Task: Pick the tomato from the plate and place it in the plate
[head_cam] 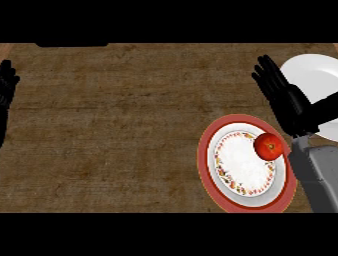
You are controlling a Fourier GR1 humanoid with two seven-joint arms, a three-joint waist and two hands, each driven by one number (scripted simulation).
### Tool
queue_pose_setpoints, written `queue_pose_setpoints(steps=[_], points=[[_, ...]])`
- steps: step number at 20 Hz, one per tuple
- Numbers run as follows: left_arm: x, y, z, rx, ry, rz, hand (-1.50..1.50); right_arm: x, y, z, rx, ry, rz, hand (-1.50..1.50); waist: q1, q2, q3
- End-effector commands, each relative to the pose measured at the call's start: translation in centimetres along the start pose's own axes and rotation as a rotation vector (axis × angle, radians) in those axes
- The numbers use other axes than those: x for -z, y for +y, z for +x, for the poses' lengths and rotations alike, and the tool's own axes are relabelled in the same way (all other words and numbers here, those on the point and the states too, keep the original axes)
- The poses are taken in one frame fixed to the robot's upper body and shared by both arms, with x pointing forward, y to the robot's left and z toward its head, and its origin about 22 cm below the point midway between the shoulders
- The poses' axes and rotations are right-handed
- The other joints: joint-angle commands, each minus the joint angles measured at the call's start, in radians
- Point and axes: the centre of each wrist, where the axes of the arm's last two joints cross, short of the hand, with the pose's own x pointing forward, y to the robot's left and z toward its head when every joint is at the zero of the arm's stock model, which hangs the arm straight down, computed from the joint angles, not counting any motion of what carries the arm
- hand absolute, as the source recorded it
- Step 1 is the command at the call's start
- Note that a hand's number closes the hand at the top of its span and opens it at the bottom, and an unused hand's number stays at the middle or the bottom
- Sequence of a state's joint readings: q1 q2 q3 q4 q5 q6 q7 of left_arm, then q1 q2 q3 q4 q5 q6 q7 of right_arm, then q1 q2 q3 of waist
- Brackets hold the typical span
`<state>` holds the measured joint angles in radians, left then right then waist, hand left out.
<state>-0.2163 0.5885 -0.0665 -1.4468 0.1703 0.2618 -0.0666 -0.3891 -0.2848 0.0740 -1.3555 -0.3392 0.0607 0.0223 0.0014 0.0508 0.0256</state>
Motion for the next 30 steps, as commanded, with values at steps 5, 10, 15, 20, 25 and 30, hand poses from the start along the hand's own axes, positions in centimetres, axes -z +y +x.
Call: queue_pose_setpoints(steps=[5,10,15,20,25,30], points=[[0.0,-5.1,3.1,-0.088,-0.172,-0.293,0.0,-0.3,-3.2,-5.1,0.008,0.64,0.281,-1.5,0.048,-0.011,-0.025],[-1.0,-8.0,4.1,-0.18,-0.172,-0.45,0.0,1.5,-3.7,0.1,-0.666,0.674,0.632,-1.5,0.076,-0.033,-0.025],[-1.8,-8.3,3.5,-0.178,-0.157,-0.473,0.0,4.3,-2.0,3.9,-0.988,0.538,0.735,-1.5,0.065,-0.039,-0.024],[-1.5,-8.3,2.8,-0.174,-0.13,-0.434,0.0,7.3,0.8,3.5,-1.11,0.513,0.785,-1.5,0.029,-0.043,-0.025],[-2.6,-6.3,2.4,-0.171,-0.114,-0.429,0.0,9.8,2.3,5.3,-1.074,0.752,0.85,-1.5,0.017,-0.05,-0.027],[-2.4,-6.4,3.8,-0.164,-0.137,-0.422,0.0,10.3,1.6,5.0,-1.066,0.914,0.98,-1.5,0.01,-0.052,-0.026]])
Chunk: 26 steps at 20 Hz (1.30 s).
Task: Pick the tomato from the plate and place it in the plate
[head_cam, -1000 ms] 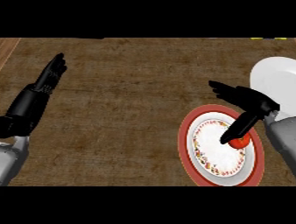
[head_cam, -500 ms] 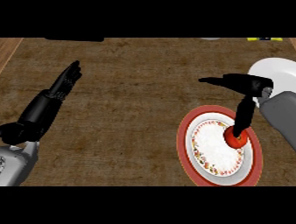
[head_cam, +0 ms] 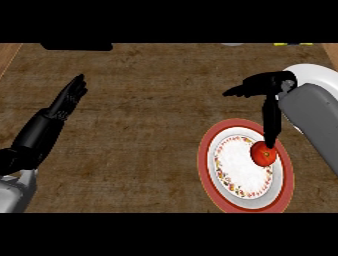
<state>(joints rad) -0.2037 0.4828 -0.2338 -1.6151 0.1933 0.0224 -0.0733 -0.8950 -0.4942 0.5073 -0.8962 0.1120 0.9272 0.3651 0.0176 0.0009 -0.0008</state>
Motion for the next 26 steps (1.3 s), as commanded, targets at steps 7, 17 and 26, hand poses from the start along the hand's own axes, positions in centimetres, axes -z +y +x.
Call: queue_pose_setpoints(steps=[7,17,26], points=[[-0.1,0.7,-1.0,-0.004,0.017,-0.002,0.0,-0.5,-3.3,1.5,-0.058,0.206,0.12,-1.5,-0.007,0.002,0.0],[0.6,0.5,-0.3,-0.015,0.01,0.027,0.0,0.3,-3.6,-0.4,0.015,0.188,0.166,-1.5,-0.009,0.002,0.001],[0.5,0.4,-0.2,-0.004,-0.002,0.005,0.0,4.3,-0.2,-0.9,-0.04,0.191,0.27,-1.5,-0.005,0.004,0.001]])
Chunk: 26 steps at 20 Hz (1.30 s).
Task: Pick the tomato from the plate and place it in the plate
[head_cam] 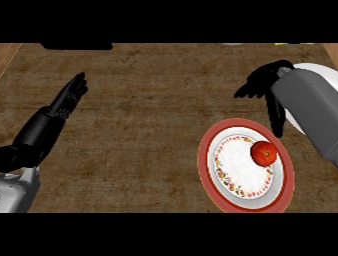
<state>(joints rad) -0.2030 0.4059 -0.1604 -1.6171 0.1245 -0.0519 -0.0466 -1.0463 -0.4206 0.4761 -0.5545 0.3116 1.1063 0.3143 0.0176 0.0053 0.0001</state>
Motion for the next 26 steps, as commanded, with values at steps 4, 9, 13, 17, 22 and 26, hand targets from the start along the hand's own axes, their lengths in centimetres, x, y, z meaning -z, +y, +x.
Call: queue_pose_setpoints(steps=[4,9,13,17,22,26], points=[[-0.1,1.2,0.7,0.021,0.001,-0.003,0.0,3.8,2.7,-0.3,-0.055,0.033,0.09,-1.5,-0.002,-0.001,0.0],[-0.2,-1.2,-1.2,0.017,0.023,0.024,0.0,4.6,4.4,-0.7,-0.097,0.039,0.138,-1.5,-0.02,-0.005,0.0],[-1.0,-0.1,-0.4,-0.002,0.005,0.017,0.0,4.8,4.9,-1.5,-0.078,0.032,0.173,-1.5,-0.014,-0.005,0.0],[0.9,-0.8,0.4,0.004,0.016,0.029,0.0,5.6,5.3,-1.0,-0.113,0.057,0.209,-1.5,-0.015,-0.004,0.0],[-0.7,0.7,-0.4,-0.008,0.01,0.002,0.0,7.3,7.0,-0.6,-0.134,0.064,0.229,-1.5,-0.009,-0.004,0.0],[-0.7,2.6,1.3,0.011,0.009,0.034,0.0,6.4,8.6,-2.6,-0.163,0.078,0.232,-1.5,-0.022,-0.01,0.0]])
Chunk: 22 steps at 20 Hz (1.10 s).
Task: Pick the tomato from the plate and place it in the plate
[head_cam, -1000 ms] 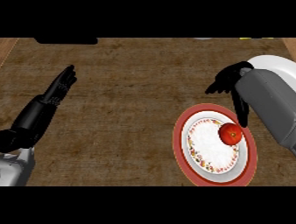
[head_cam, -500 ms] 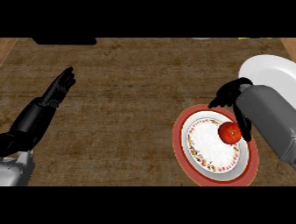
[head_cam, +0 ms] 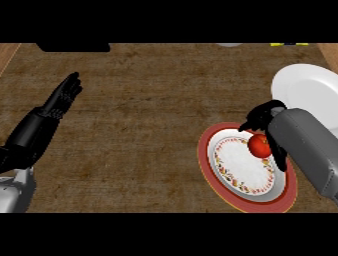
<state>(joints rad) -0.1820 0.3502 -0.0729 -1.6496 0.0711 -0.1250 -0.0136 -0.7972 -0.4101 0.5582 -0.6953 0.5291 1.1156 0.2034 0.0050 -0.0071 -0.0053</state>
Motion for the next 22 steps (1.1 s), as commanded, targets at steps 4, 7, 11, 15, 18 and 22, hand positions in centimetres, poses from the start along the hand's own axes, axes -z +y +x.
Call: queue_pose_setpoints(steps=[4,7,11,15,18,22], points=[[1.0,-0.8,-0.4,0.01,0.007,0.004,0.0,1.3,3.1,0.2,-0.119,-0.106,0.081,1.5,-0.005,0.01,0.006],[-0.6,-1.4,-0.7,-0.019,0.014,-0.022,0.0,0.4,3.4,-0.3,-0.126,-0.145,0.023,1.5,-0.001,0.006,0.006],[0.9,-0.8,0.8,0.002,-0.02,-0.021,0.0,1.2,0.6,-2.2,0.115,0.063,-0.115,1.5,0.026,0.019,0.007],[0.4,-0.7,0.1,0.001,-0.01,-0.01,0.0,-5.4,1.0,-12.9,0.392,0.417,-0.307,1.5,-0.01,0.039,-0.001],[0.4,-0.6,0.3,0.003,-0.016,-0.008,0.0,-8.3,1.1,-16.1,0.536,0.579,-0.405,1.5,-0.003,0.05,-0.001],[0.8,-0.7,0.8,0.008,-0.047,-0.023,0.0,-11.9,0.6,-18.3,0.725,0.83,-0.543,1.5,0.047,0.066,-0.002]])
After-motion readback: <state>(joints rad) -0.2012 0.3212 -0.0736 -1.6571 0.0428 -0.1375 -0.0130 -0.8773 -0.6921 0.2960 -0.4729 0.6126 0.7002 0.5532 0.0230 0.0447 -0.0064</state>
